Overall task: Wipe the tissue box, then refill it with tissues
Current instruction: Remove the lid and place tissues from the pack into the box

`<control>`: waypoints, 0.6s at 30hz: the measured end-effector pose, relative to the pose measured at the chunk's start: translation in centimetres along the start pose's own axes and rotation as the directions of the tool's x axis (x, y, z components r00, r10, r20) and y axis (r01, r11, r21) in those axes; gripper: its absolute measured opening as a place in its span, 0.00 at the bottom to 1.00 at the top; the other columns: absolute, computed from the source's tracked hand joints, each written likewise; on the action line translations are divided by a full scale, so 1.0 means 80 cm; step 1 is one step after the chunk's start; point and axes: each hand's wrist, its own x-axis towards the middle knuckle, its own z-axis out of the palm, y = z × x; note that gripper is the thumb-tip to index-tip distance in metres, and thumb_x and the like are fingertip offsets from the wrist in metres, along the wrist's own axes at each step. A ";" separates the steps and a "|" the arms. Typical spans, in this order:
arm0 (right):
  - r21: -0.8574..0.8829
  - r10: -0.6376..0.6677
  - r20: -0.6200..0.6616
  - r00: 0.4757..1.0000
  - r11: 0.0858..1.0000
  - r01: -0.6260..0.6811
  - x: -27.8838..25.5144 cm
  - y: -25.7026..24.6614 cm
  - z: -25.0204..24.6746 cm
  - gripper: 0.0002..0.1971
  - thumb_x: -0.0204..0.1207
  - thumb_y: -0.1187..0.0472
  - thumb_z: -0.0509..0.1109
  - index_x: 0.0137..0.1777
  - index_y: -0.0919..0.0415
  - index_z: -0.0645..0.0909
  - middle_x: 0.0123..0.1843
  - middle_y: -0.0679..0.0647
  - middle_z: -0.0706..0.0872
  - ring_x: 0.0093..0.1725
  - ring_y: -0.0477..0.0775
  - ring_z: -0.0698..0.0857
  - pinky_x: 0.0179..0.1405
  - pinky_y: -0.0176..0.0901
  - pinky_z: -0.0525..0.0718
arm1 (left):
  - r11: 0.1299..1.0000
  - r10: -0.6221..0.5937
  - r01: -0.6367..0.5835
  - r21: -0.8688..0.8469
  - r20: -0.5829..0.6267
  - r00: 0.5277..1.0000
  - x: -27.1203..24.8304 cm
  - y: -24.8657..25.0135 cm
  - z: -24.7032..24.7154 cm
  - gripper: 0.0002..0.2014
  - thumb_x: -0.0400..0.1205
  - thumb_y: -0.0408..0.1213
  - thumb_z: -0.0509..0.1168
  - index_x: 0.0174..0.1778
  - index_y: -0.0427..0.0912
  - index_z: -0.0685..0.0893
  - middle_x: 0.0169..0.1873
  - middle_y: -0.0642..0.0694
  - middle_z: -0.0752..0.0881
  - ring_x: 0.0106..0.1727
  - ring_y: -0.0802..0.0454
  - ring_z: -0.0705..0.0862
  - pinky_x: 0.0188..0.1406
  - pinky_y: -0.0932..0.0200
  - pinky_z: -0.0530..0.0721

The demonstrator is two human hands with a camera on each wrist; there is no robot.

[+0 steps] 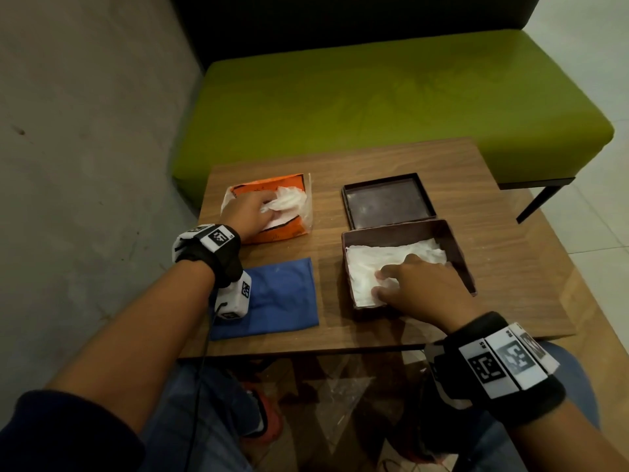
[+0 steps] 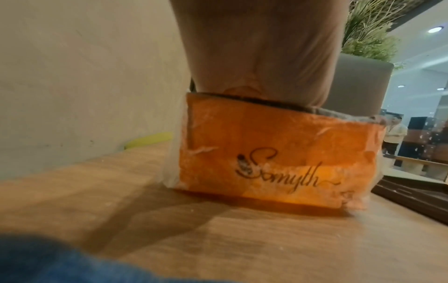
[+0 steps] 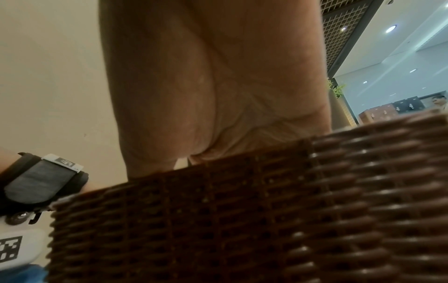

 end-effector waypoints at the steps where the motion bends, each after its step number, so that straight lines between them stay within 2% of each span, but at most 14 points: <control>1: 0.000 -0.001 -0.001 1.000 1.000 0.001 0.000 0.000 0.000 0.22 0.80 0.38 0.58 0.73 0.40 0.74 0.73 0.55 0.74 0.70 0.58 0.76 0.70 0.57 0.69 | 1.000 -0.004 0.004 -0.025 -0.009 1.000 0.001 -0.001 -0.003 0.18 0.79 0.42 0.67 0.65 0.42 0.81 0.62 0.40 0.85 0.64 0.41 0.80 0.66 0.50 0.74; 3: -0.002 0.000 0.000 1.000 1.000 0.000 0.000 0.000 0.000 0.22 0.80 0.39 0.58 0.73 0.40 0.73 0.73 0.55 0.74 0.70 0.58 0.76 0.70 0.56 0.69 | 0.998 0.026 -0.028 -0.047 -0.044 0.999 -0.001 -0.001 -0.007 0.16 0.81 0.38 0.65 0.63 0.39 0.81 0.59 0.37 0.85 0.62 0.39 0.81 0.58 0.52 0.74; 8: 0.000 0.009 0.005 1.000 1.000 -0.009 0.001 0.000 0.000 0.22 0.80 0.38 0.58 0.73 0.39 0.73 0.74 0.55 0.73 0.70 0.59 0.76 0.69 0.56 0.70 | 0.996 0.020 -0.034 -0.077 -0.171 0.985 -0.013 -0.002 -0.011 0.16 0.83 0.35 0.62 0.67 0.36 0.77 0.57 0.32 0.84 0.60 0.35 0.79 0.49 0.52 0.70; 10: -0.001 0.011 0.006 1.000 1.000 -0.011 0.001 -0.001 0.000 0.22 0.80 0.38 0.58 0.73 0.39 0.73 0.74 0.55 0.73 0.69 0.59 0.77 0.69 0.55 0.70 | 0.991 0.010 -0.039 -0.131 -0.213 0.977 -0.014 -0.006 -0.010 0.14 0.83 0.36 0.61 0.62 0.34 0.78 0.53 0.32 0.85 0.56 0.35 0.80 0.45 0.52 0.70; 13: -0.003 0.012 0.011 1.000 1.000 -0.012 0.001 0.000 0.001 0.23 0.80 0.38 0.58 0.73 0.39 0.72 0.74 0.55 0.73 0.70 0.59 0.76 0.69 0.56 0.70 | 0.969 -0.047 -0.021 -0.245 -0.266 0.963 -0.012 -0.014 -0.012 0.11 0.84 0.35 0.60 0.59 0.33 0.77 0.51 0.36 0.83 0.52 0.42 0.80 0.45 0.53 0.73; 16: -0.002 0.012 0.009 1.000 1.000 -0.012 0.001 -0.001 0.000 0.22 0.80 0.38 0.57 0.73 0.39 0.72 0.74 0.55 0.73 0.71 0.59 0.75 0.71 0.59 0.67 | 0.953 -0.086 -0.014 -0.302 -0.314 0.945 -0.012 -0.018 -0.018 0.13 0.83 0.38 0.60 0.61 0.40 0.77 0.56 0.35 0.83 0.55 0.38 0.81 0.53 0.47 0.79; 18: -0.001 0.009 0.008 1.000 1.000 -0.009 0.000 0.000 0.000 0.22 0.80 0.38 0.57 0.73 0.39 0.73 0.74 0.55 0.73 0.71 0.59 0.75 0.72 0.59 0.67 | 0.955 -0.083 -0.017 -0.296 -0.321 0.943 -0.013 -0.021 -0.020 0.12 0.83 0.38 0.60 0.62 0.41 0.76 0.56 0.34 0.83 0.56 0.37 0.81 0.52 0.47 0.79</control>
